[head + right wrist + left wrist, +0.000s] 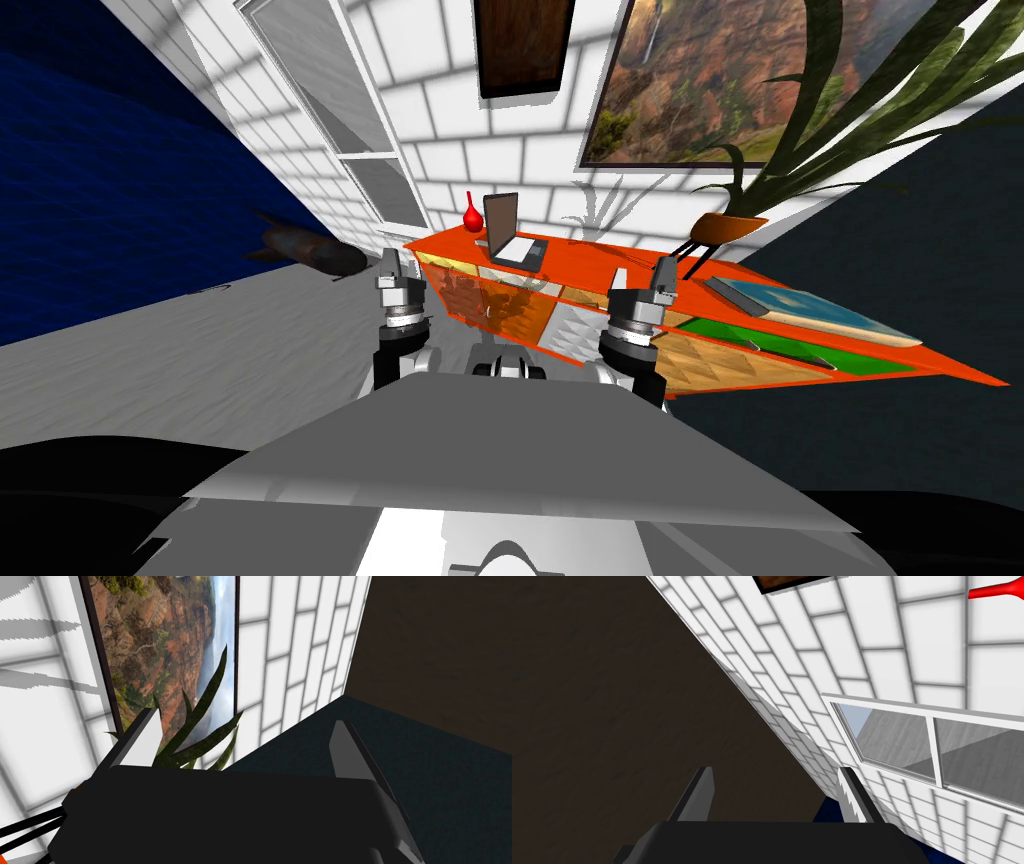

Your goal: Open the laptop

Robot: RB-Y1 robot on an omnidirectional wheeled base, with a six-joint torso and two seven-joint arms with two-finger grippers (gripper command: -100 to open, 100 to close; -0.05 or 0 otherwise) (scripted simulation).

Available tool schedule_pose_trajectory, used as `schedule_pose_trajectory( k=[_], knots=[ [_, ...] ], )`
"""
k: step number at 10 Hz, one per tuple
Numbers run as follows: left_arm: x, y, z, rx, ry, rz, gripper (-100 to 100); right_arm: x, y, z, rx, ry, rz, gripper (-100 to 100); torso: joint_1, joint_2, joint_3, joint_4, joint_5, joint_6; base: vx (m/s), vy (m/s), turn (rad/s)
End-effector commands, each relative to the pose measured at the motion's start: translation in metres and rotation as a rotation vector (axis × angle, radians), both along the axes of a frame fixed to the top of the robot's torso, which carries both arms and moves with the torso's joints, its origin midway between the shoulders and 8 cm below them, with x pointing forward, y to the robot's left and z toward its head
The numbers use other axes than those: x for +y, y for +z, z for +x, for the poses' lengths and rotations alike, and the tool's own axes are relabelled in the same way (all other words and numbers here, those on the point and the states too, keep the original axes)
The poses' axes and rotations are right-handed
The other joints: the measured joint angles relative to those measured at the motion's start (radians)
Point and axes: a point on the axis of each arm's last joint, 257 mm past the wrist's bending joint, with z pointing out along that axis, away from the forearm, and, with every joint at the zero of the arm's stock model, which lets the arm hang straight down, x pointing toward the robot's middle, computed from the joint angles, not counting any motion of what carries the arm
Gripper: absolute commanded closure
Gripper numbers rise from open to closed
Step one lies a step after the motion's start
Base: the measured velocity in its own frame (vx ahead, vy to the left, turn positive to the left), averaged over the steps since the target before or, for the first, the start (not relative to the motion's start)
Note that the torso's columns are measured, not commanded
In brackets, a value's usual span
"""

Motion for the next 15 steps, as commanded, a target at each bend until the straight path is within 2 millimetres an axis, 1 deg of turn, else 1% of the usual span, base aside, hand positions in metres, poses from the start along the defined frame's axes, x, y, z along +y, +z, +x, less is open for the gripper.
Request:
schedule_pose_trajectory(
  k=[1,3,5,8,10,11,14,15],
  knots=[
    [0.000,0.000,0.000,0.000,0.000,0.000,0,-0.001,-0.009,0.002,0.044,-0.013,-0.085,-100,0.001,0.009,-0.020,0.010,0.000,0.000,0.034,0.082,0.062],
    [0.000,0.000,0.000,0.000,0.000,0.000,0,-0.009,-0.021,0.002,0.091,-0.048,-0.158,-100,0.001,0.011,-0.026,0.013,0.000,0.000,0.053,0.103,0.079],
    [0.000,0.000,0.000,0.000,0.000,0.000,0,-0.022,-0.034,0.001,0.148,-0.102,-0.235,-100,0.000,0.012,-0.025,0.014,0.000,0.000,0.066,0.126,0.110],
    [0.000,0.000,0.000,0.000,0.000,0.000,0,-0.051,-0.056,-0.005,0.247,-0.209,-0.359,-100,0.002,0.013,-0.025,0.014,0.000,0.000,0.089,0.186,0.136],
    [0.000,0.000,0.000,0.000,0.000,0.000,0,-0.072,-0.071,-0.012,0.321,-0.284,-0.444,-100,-0.002,0.013,-0.025,0.014,0.000,0.000,0.105,0.170,0.141],
    [0.000,0.000,0.000,0.000,0.000,0.000,0,-0.075,-0.070,-0.012,0.322,-0.292,-0.449,-100,-0.002,0.013,-0.025,0.014,-0.001,0.000,0.104,0.142,0.054],
    [0.000,0.000,0.000,0.000,0.000,0.000,0,-0.110,-0.092,-0.029,0.446,-0.410,-0.588,-100,-0.001,0.013,-0.025,0.014,0.000,0.000,0.111,0.158,0.159],
    [0.000,0.000,0.000,0.000,0.000,0.000,0,-0.114,-0.090,-0.030,0.446,-0.422,-0.596,-100,0.002,0.012,-0.026,0.014,0.000,0.000,0.098,0.142,0.025]
  ],
)
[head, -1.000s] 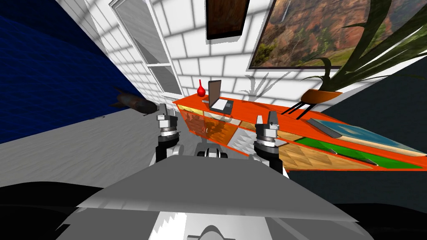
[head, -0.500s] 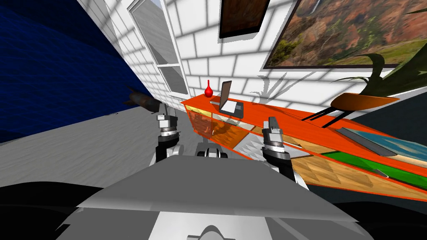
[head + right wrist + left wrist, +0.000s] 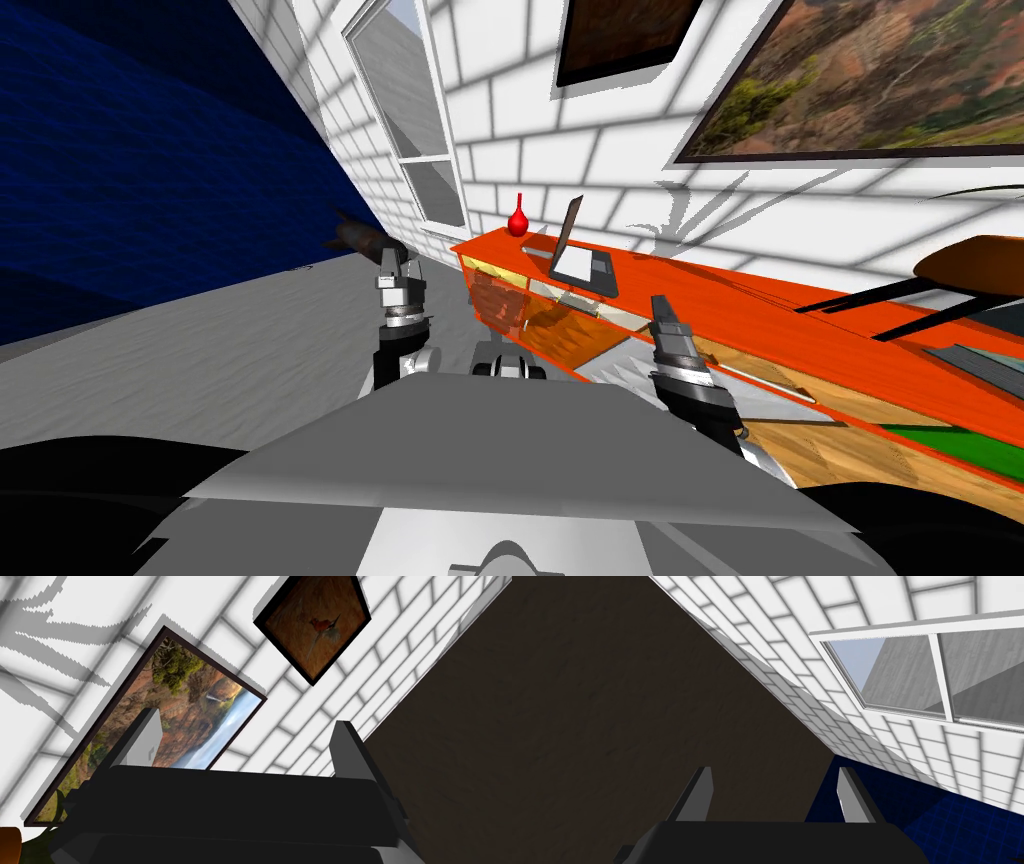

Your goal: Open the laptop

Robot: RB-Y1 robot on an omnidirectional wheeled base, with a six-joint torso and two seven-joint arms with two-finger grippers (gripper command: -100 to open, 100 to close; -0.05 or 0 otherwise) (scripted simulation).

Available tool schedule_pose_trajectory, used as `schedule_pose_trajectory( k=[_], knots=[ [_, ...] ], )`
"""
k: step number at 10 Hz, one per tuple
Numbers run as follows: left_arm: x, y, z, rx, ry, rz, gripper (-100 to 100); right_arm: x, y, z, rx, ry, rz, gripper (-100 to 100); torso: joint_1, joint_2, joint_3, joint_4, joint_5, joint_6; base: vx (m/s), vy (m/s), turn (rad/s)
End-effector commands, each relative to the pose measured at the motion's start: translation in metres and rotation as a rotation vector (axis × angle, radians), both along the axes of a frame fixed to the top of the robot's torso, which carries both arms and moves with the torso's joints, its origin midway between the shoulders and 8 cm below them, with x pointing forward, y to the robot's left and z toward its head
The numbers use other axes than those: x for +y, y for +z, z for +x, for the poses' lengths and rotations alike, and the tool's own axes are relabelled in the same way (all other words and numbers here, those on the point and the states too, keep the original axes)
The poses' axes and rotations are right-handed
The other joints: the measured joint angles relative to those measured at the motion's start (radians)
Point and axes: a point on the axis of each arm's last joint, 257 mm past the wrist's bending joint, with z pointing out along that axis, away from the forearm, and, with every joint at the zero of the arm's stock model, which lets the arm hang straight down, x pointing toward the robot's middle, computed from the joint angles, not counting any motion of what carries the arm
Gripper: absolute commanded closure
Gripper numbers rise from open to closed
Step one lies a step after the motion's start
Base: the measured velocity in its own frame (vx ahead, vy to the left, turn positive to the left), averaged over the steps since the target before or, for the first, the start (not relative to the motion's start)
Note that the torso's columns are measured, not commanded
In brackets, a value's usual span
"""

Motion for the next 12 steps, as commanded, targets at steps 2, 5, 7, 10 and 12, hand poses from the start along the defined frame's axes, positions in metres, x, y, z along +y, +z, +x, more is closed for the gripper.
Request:
schedule_pose_trajectory(
  k=[2,5,7,10,12],
  knots=[
    [0.000,0.000,0.000,0.000,0.000,0.000,0,-0.035,-0.016,-0.018,0.111,-0.115,-0.134,-100,-0.005,0.003,0.002,0.001,-0.001,0.000,0.088,0.143,0.144],
    [0.000,0.000,0.000,0.000,0.000,0.000,0,-0.054,-0.018,-0.030,0.155,-0.172,-0.200,-100,-0.003,0.001,0.001,0.000,-0.001,0.000,0.082,0.120,0.074],
    [0.000,0.000,0.000,0.000,0.000,0.000,0,-0.080,-0.031,-0.049,0.249,-0.249,-0.291,-100,-0.004,0.001,0.001,0.000,-0.001,0.000,0.119,0.127,0.158],
    [0.000,0.000,0.000,0.000,0.000,0.000,0,-0.100,-0.030,-0.064,0.296,-0.309,-0.359,-100,-0.003,0.002,0.001,0.001,-0.001,0.000,0.091,0.117,0.072],
    [0.000,0.000,0.000,0.000,0.000,0.000,0,-0.129,-0.038,-0.089,0.396,-0.390,-0.451,-100,-0.003,0.003,0.002,0.001,-0.001,0.000,0.109,0.130,0.145]
  ],
)
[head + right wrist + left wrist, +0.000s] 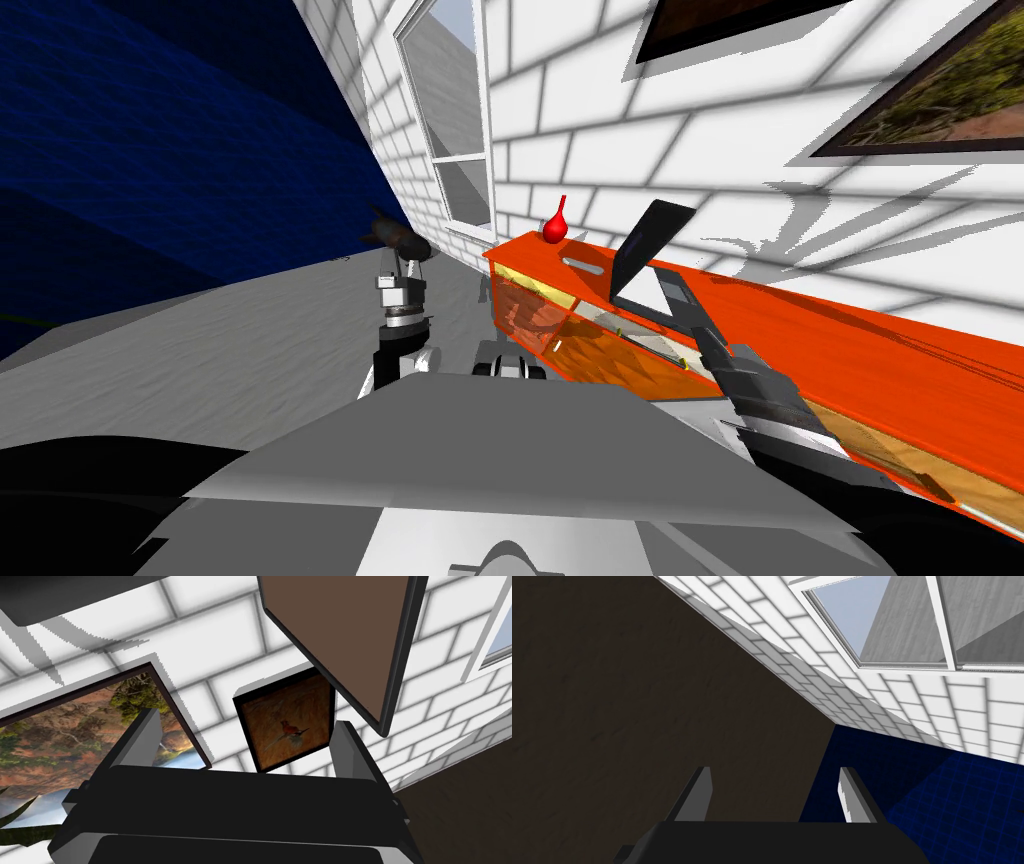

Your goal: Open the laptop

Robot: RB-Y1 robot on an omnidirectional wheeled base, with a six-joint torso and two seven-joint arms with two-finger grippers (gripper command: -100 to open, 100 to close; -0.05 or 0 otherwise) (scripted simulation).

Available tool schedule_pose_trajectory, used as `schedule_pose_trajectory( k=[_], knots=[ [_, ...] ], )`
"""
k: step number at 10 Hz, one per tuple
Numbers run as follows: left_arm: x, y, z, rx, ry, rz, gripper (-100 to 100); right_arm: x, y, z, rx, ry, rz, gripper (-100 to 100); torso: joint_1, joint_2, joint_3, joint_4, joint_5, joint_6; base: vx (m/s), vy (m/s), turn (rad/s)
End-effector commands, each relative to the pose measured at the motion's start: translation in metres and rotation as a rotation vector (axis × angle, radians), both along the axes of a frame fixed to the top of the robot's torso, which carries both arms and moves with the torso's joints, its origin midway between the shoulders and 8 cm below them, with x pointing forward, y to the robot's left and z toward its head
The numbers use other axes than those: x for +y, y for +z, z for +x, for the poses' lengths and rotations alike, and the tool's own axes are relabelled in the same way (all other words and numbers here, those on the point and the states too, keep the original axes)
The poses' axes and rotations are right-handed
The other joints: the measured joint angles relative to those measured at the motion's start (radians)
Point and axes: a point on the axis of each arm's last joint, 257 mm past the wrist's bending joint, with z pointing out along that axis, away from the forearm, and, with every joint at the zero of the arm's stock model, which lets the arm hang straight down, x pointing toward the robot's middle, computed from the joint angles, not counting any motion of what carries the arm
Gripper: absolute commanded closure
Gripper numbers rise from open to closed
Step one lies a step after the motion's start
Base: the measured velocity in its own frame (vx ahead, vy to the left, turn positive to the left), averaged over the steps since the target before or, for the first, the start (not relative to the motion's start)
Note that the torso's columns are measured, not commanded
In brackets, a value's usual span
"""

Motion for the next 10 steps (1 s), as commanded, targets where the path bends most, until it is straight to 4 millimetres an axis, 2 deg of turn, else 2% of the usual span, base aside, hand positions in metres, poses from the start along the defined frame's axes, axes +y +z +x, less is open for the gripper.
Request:
schedule_pose_trajectory(
  k=[1,2,3,4,6,7,9,10],
  knots=[
    [0.000,0.000,0.000,0.000,0.000,0.000,0,-0.035,-0.008,-0.033,0.123,-0.106,-0.113,-100,0.002,-0.003,-0.002,-0.001,0.001,0.000,0.144,0.178,0.181],
    [0.000,0.000,0.000,0.000,0.000,0.000,0,-0.039,-0.003,-0.036,0.123,-0.117,-0.130,-100,0.004,-0.004,-0.003,-0.002,0.001,0.000,0.097,0.124,0.069],
    [0.000,0.000,0.000,0.000,0.000,0.000,0,-0.052,-0.005,-0.051,0.173,-0.158,-0.171,-100,0.000,-0.001,-0.001,-0.001,0.000,0.000,0.104,0.102,0.117],
    [0.000,0.000,0.000,0.000,0.000,0.000,0,-0.054,-0.002,-0.052,0.173,-0.164,-0.180,-100,-0.002,0.000,0.000,0.000,-0.001,0.000,0.089,0.081,0.062],
    [0.000,0.000,0.000,0.000,0.000,0.000,0,-0.080,-0.003,-0.083,0.272,-0.247,-0.260,-100,0.000,-0.001,-0.001,0.000,0.000,0.000,0.118,0.117,0.145],
    [0.000,0.000,0.000,0.000,0.000,0.000,0,-0.084,0.003,-0.086,0.272,-0.258,-0.277,-100,0.004,-0.003,-0.002,-0.001,0.001,0.000,0.105,0.106,0.053],
    [0.000,0.000,0.000,0.000,0.000,0.000,0,-0.108,0.009,-0.119,0.368,-0.339,-0.357,-100,0.000,-0.001,-0.001,0.000,0.000,0.000,0.115,0.115,0.150],
    [0.000,0.000,0.000,0.000,0.000,0.000,0,-0.110,0.014,-0.122,0.368,-0.347,-0.371,-100,0.002,-0.003,-0.002,-0.001,0.001,0.000,0.103,0.094,0.050]
  ],
)
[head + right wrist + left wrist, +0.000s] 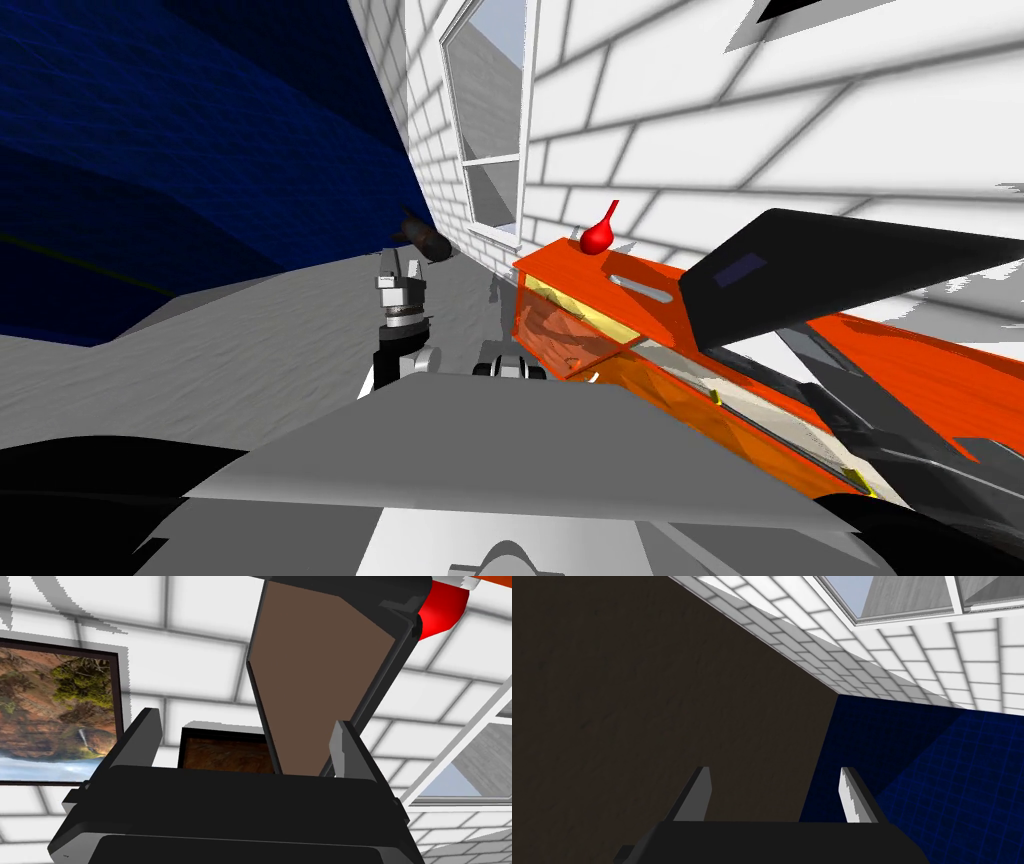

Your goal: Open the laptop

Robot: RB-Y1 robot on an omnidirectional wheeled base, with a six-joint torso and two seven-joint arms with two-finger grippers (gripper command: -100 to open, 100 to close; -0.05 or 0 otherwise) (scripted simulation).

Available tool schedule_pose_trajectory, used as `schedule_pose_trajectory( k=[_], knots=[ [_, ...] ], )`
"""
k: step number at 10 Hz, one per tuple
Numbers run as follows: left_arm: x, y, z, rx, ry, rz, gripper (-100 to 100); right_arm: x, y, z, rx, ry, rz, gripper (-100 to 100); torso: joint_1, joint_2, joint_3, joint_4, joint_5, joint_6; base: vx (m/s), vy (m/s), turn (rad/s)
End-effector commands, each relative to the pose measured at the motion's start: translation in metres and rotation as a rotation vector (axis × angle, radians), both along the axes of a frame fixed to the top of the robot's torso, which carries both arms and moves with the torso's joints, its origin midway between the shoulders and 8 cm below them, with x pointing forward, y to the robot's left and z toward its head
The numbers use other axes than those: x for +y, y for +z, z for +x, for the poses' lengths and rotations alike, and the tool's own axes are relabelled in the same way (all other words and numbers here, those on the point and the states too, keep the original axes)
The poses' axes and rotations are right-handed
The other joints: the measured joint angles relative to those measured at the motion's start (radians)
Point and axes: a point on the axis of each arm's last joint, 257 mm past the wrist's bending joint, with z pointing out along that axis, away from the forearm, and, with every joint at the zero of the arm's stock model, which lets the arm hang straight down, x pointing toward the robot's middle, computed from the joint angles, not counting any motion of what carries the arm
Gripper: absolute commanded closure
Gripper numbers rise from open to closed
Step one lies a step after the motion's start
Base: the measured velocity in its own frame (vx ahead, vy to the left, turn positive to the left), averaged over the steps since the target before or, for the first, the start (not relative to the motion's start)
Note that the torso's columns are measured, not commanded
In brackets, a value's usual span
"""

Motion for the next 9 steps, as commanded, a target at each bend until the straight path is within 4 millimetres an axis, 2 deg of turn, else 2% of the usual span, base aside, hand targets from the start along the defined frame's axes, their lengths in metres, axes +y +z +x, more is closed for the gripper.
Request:
schedule_pose_trajectory(
  k=[1,4,5,9],
  knots=[
    [0.000,0.000,0.000,0.000,0.000,0.000,0,-0.023,0.013,-0.028,0.076,-0.071,-0.084,-100,-0.003,0.002,0.001,0.000,0.000,0.000,0.094,0.078,0.099],
    [0.000,0.000,0.000,0.000,0.000,0.000,0,-0.050,0.037,-0.073,0.204,-0.176,-0.204,-100,0.000,-0.001,-0.001,-0.001,0.000,0.000,0.156,0.128,0.152],
    [0.000,0.000,0.000,0.000,0.000,0.000,0,-0.051,0.041,-0.075,0.205,-0.180,-0.215,-100,0.000,0.000,-0.001,0.000,0.000,0.000,0.103,0.085,0.038],
    [0.000,0.000,0.000,0.000,0.000,0.000,0,-0.072,0.081,-0.114,0.339,-0.273,-0.358,-100,0.000,0.000,0.000,0.000,0.000,0.000,0.103,0.079,0.109]
  ],
)
